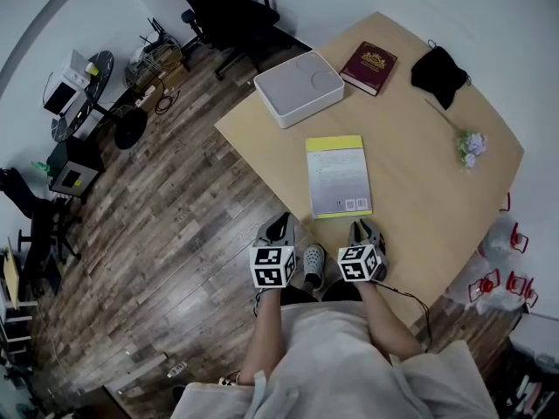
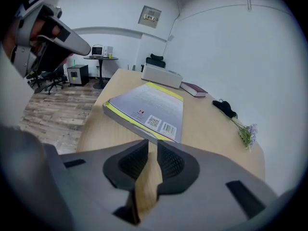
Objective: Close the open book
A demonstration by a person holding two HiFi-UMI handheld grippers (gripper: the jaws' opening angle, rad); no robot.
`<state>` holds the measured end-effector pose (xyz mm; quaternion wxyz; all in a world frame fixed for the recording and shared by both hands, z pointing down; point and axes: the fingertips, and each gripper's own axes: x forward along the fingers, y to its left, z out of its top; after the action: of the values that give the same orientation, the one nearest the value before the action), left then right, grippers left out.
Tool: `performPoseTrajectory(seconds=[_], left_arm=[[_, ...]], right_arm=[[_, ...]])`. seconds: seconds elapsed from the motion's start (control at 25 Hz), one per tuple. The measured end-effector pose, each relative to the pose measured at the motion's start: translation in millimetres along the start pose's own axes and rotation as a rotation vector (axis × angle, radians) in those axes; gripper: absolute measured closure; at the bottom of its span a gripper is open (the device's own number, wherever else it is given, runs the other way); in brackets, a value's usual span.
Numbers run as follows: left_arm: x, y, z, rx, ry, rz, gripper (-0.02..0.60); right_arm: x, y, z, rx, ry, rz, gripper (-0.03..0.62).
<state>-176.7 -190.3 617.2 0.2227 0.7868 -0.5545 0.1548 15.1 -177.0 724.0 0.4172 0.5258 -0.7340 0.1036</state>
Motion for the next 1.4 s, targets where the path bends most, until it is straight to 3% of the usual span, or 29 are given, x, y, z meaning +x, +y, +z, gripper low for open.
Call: performPoseTrajectory(seconds=[0.24,0.52,0.8,1.4], left_arm=[[-17,-26,-1,0.000,-0.027,0.010,0.558],[-41,-67,-3,0.005,-0.062,0.013,0.558],[-70,-108,-11,0.021,-0.085,0.013,0.558],[-111,-154,-30,0.028,-0.122,0.008,0.558]], right_arm=[[-30,-10,2,0.087,-0.064,0.075,0.520],[-73,0,-5,0.367,-0.120,0.358,0.462],[-124,0,-12,0.398,-0.227,0.502,0.464],[-184,-20,-33,0.350,-0.357,0.463,0.553]])
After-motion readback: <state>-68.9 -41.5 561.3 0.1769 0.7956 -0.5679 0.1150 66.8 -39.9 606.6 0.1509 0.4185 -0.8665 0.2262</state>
